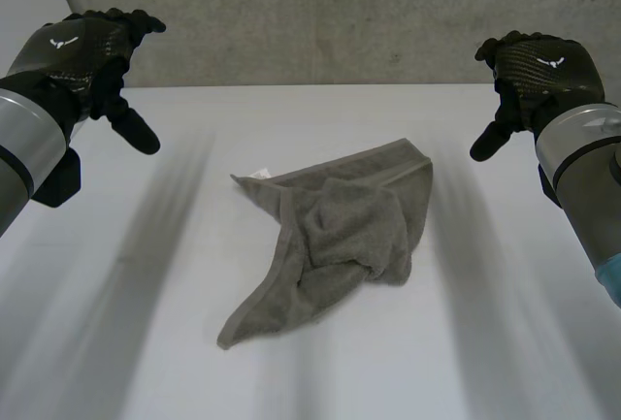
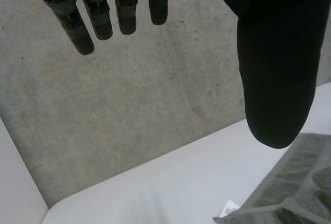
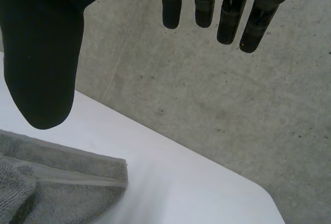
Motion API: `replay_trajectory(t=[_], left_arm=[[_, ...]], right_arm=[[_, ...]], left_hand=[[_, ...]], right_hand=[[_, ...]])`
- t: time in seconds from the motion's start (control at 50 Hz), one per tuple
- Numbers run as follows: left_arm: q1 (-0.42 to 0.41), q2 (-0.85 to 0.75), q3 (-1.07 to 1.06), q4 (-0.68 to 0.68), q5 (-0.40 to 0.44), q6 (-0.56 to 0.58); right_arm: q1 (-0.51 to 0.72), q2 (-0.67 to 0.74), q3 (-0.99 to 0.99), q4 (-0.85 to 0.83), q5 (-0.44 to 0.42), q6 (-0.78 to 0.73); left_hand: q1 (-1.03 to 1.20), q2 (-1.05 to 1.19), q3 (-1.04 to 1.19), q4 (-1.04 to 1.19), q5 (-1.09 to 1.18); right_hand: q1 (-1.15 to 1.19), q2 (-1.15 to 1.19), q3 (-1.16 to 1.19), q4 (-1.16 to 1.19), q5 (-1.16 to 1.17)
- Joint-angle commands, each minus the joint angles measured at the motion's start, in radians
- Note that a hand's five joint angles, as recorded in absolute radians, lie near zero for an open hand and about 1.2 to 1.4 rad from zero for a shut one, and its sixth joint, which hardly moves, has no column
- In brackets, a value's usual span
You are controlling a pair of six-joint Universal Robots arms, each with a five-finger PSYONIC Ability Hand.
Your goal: Fold the laundry
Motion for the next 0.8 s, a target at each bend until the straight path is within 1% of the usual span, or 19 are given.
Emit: replay_trajectory(t=[0.02,0.16,0.26,0.42,0.46,0.48,0.52,0.54,0.56,0.58,0.62,0.64,0.68,0.7,0.74,0.8], left_arm=[[-0.005,-0.006,0.001,0.002,0.004,-0.011],[-0.019,-0.027,0.003,0.002,0.006,-0.012],[-0.019,-0.038,0.0,0.002,0.006,-0.012],[-0.03,-0.092,-0.009,0.011,0.011,-0.014],[-0.056,-0.148,0.006,0.02,0.012,-0.014],[-0.056,-0.148,0.006,0.02,0.012,-0.014],[-0.103,-0.235,0.039,0.04,0.012,-0.014],[-0.103,-0.236,0.04,0.04,0.012,-0.014],[-0.134,-0.292,0.061,0.054,0.012,-0.014],[-0.134,-0.293,0.061,0.054,0.012,-0.014],[-0.183,-0.404,0.101,0.075,0.012,-0.011],[-0.183,-0.405,0.101,0.075,0.012,-0.011],[-0.215,-0.508,0.141,0.094,0.014,-0.005],[-0.215,-0.509,0.141,0.094,0.014,-0.005],[-0.252,-0.6,0.181,0.117,0.015,0.003],[-0.269,-0.642,0.202,0.132,0.015,0.005]], right_arm=[[-0.012,0.001,-0.003,0.001,-0.004,-0.001],[-0.025,-0.01,-0.004,-0.008,-0.004,-0.02],[-0.04,-0.03,0.006,-0.049,-0.006,-0.036],[-0.041,-0.05,0.013,-0.069,-0.023,-0.056],[-0.041,-0.048,0.017,-0.056,-0.027,-0.1],[-0.041,-0.048,0.017,-0.056,-0.027,-0.1],[-0.043,-0.045,0.045,-0.048,-0.05,-0.155],[-0.043,-0.045,0.045,-0.048,-0.05,-0.155],[-0.043,-0.045,0.071,-0.051,-0.068,-0.181],[-0.043,-0.045,0.071,-0.051,-0.069,-0.182],[-0.046,-0.045,0.123,-0.059,-0.102,-0.221],[-0.046,-0.045,0.123,-0.059,-0.102,-0.221],[-0.054,-0.042,0.173,-0.059,-0.141,-0.249],[-0.054,-0.042,0.174,-0.059,-0.141,-0.249],[-0.092,-0.039,0.225,-0.06,-0.177,-0.261],[-0.109,-0.036,0.247,-0.062,-0.201,-0.261]], left_hand=[[0.005,-0.047,0.009,0.008,-0.018],[0.005,-0.047,0.009,0.008,-0.018],[0.005,-0.047,0.009,0.008,-0.018],[0.014,-0.039,0.018,0.017,-0.009],[0.008,-0.044,0.012,0.011,-0.015],[0.008,-0.044,0.012,0.011,-0.015],[0.005,-0.047,0.009,0.008,-0.018],[0.005,-0.047,0.009,0.008,-0.018],[0.005,-0.047,0.009,0.008,-0.018],[0.005,-0.047,0.009,0.008,-0.018],[0.005,-0.047,0.009,0.008,-0.018],[0.005,-0.047,0.009,0.008,-0.018],[0.005,-0.047,0.009,0.008,-0.018],[0.005,-0.047,0.009,0.008,-0.018],[0.008,-0.044,0.012,0.011,-0.015],[0.014,-0.039,0.018,0.017,-0.009]], right_hand=[[-0.03,-0.048,-0.036,-0.052,-0.056],[-0.03,-0.048,-0.036,-0.052,-0.056],[-0.03,-0.048,-0.036,-0.052,-0.056],[-0.03,-0.048,-0.036,-0.052,-0.056],[-0.03,-0.048,-0.036,-0.052,-0.056],[-0.03,-0.048,-0.036,-0.052,-0.056],[-0.03,-0.048,-0.036,-0.052,-0.056],[-0.03,-0.048,-0.036,-0.052,-0.056],[-0.03,-0.048,-0.036,-0.052,-0.056],[-0.03,-0.048,-0.036,-0.052,-0.056],[-0.03,-0.048,-0.036,-0.052,-0.056],[-0.03,-0.048,-0.036,-0.052,-0.056],[-0.03,-0.048,-0.036,-0.052,-0.056],[-0.03,-0.048,-0.036,-0.052,-0.056],[-0.03,-0.048,-0.036,-0.052,-0.056],[-0.03,-0.048,-0.036,-0.052,-0.056]])
